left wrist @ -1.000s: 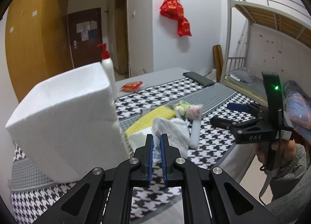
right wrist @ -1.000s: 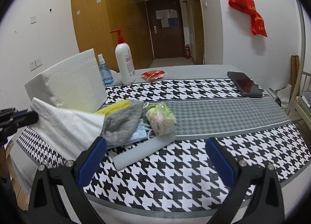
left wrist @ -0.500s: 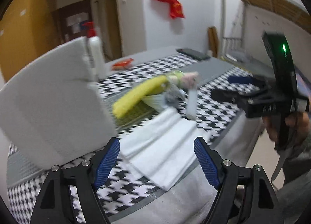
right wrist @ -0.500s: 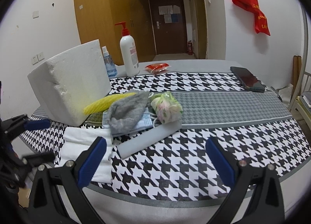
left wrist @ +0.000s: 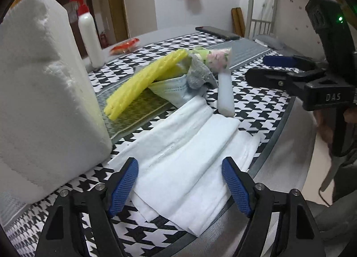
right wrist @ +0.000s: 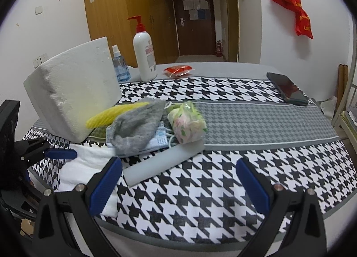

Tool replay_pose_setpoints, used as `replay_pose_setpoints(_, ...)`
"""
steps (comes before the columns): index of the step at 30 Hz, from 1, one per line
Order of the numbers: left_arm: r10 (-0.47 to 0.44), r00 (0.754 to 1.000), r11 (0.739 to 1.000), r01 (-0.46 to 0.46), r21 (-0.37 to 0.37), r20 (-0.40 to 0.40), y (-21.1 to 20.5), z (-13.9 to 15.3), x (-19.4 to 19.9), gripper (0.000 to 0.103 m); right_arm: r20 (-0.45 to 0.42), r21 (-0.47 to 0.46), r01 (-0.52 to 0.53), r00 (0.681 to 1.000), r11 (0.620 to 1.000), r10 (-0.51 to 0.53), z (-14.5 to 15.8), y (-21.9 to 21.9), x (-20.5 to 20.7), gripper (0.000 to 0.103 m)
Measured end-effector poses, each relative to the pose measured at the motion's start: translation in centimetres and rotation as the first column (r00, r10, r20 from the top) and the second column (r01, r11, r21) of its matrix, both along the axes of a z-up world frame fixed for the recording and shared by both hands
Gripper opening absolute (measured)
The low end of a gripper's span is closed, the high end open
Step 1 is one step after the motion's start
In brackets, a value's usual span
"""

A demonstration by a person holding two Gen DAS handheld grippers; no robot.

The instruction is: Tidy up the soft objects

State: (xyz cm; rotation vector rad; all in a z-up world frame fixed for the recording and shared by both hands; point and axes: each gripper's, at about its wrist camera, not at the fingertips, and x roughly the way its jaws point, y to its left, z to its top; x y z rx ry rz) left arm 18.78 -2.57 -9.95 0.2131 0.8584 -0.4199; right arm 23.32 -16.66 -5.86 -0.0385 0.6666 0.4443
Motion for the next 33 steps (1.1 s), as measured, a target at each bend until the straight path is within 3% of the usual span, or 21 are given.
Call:
replay_pose_setpoints(4,0.0,1.0,1.0,0.0,-0.007,-0.009,0.1,0.1,0.1,0.07,-0.001,0.0,-0.012,1.0,1.0,0.012,0.1,0.1,0.6,0.103)
replay_pose_setpoints(9,0.016,1.0,1.0,-0.016,0.002,-0.011,0.1,0.5,0.4,0.027,-0.001,-0.007,-0.022,1.0,1.0,0.022,0.2,0.4,0.9,0.103)
replay_pose_setpoints(12,0.027,1.0,1.0,-0.027,0.004,-0.002,0.1,0.5,0.2,0.012,0.004,-0.009,-0.027,1.0,1.0,0.027,0.3,0.5,1.0,0.103)
replay_pose_setpoints(20,0.068,0.995,0.997,-0.066,-0.028,0.073,1.5,2.1,-1.1,0.01,0.001,-0.018,-0.029,1.0,0.999,0.029,0.2,0.7,1.7,0.103)
replay_pose_setpoints(33,0.133,0.985,0.987,-0.121,-0.11,0.108,3.3,3.6,-2.4,0.01,0.017,-0.052,0.007,1.0,0.999,-0.006,0.7,0.9,2.8,0.103)
